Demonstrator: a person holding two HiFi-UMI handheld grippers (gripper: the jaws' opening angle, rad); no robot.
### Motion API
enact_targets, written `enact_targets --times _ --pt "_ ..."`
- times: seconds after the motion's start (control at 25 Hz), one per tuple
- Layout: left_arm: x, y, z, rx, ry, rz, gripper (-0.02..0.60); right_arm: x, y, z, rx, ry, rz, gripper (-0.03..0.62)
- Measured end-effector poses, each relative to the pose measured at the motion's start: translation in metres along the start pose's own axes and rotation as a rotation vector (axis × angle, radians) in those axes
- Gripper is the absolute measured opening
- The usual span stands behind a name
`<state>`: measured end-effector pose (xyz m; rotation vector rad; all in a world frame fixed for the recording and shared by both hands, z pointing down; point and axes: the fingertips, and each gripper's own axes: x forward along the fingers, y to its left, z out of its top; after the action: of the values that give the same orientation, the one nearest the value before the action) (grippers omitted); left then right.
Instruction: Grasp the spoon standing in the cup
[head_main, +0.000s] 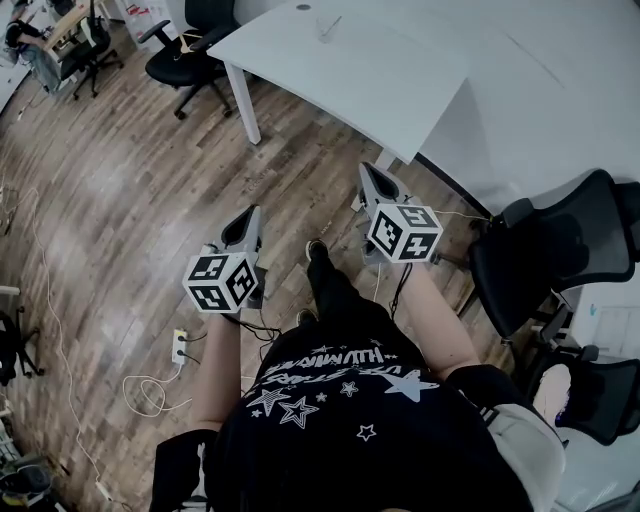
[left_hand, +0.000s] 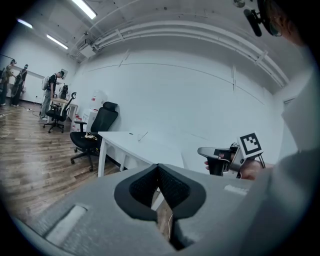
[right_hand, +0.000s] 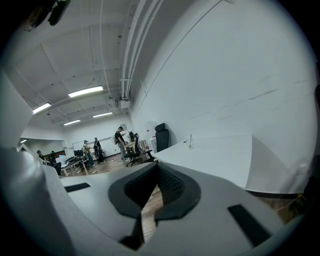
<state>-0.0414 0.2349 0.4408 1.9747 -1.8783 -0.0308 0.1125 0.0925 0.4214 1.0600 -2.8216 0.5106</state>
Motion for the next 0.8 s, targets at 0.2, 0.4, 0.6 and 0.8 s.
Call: enact_targets --times 0.2,0.4,0.6,0.8 --pt "0.029 0.017 0.013 0.001 -0.004 0.027 0.006 0.039 -0.021 0.003 0.030 0.010 0.003 0.009" --pt "0.059 0.039 0.025 0.000 0.005 0.036 0.006 0.079 -0.041 0.013 0.056 0.007 -0.009 0.009" --pt "0.096 0.062 0.039 -0.015 0.005 0.048 0.006 0.121 -0.063 0.022 0.068 0.016 -0.016 0.009" --pt "0.137 0.076 0.060 -0.003 0.010 0.049 0.006 0.165 -0.084 0.035 0.084 0.021 -0.017 0.009"
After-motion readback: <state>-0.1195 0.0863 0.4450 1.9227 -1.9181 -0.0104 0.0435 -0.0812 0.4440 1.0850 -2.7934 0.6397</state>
